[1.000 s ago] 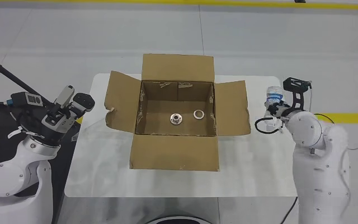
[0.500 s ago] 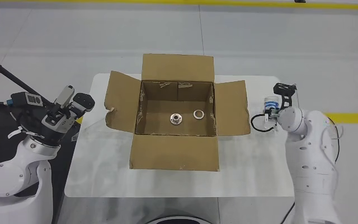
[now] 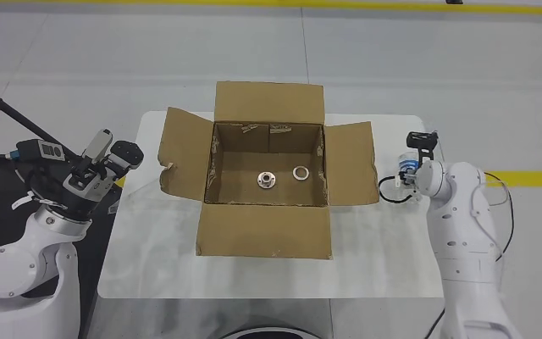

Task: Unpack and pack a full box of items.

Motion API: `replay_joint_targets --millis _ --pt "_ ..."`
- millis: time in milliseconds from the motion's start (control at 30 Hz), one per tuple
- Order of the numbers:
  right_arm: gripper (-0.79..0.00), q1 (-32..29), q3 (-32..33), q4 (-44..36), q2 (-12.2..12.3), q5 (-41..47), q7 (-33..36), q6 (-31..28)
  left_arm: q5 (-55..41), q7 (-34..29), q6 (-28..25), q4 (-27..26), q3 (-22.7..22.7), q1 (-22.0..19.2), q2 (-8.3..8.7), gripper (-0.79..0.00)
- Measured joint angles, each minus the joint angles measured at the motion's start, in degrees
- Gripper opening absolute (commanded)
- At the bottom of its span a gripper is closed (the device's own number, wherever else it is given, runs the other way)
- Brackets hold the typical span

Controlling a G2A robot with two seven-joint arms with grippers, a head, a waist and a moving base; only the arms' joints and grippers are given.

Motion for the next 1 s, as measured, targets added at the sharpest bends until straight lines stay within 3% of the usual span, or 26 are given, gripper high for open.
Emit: replay_joint_targets --millis 467,567,700,767,833,1000 --pt "-0.483 0.52 -0.69 1.7 0.08 0.96 0.99 -1.09 0.0 0.0 0.0 0.0 0.0 0.0 0.0 0.0" --pt "-0.403 0.68 -0.83 1.92 0.1 0.98 1.16 -1.01 0.0 0.0 0.0 0.0 0.0 0.0 0.0 0.0" --pt "-0.379 0.92 -0.86 2.32 0.19 0.74 1.57 -0.95 0.0 0.0 0.0 0.0 0.0 0.0 0.0 0.0" --pt "-0.342 0.95 -0.82 2.28 0.23 0.69 1.67 -0.85 0.0 0.0 0.0 0.0 0.0 0.0 0.0 0.0" --pt "-0.252 0.91 -0.74 2.06 0.29 0.68 1.82 -0.82 0.0 0.0 0.0 0.0 0.0 0.0 0.0 0.0" --pt "-0.237 0.72 -0.74 1.54 0.39 0.54 2.34 -0.77 0.0 0.0 0.0 0.0 0.0 0.0 0.0 0.0"
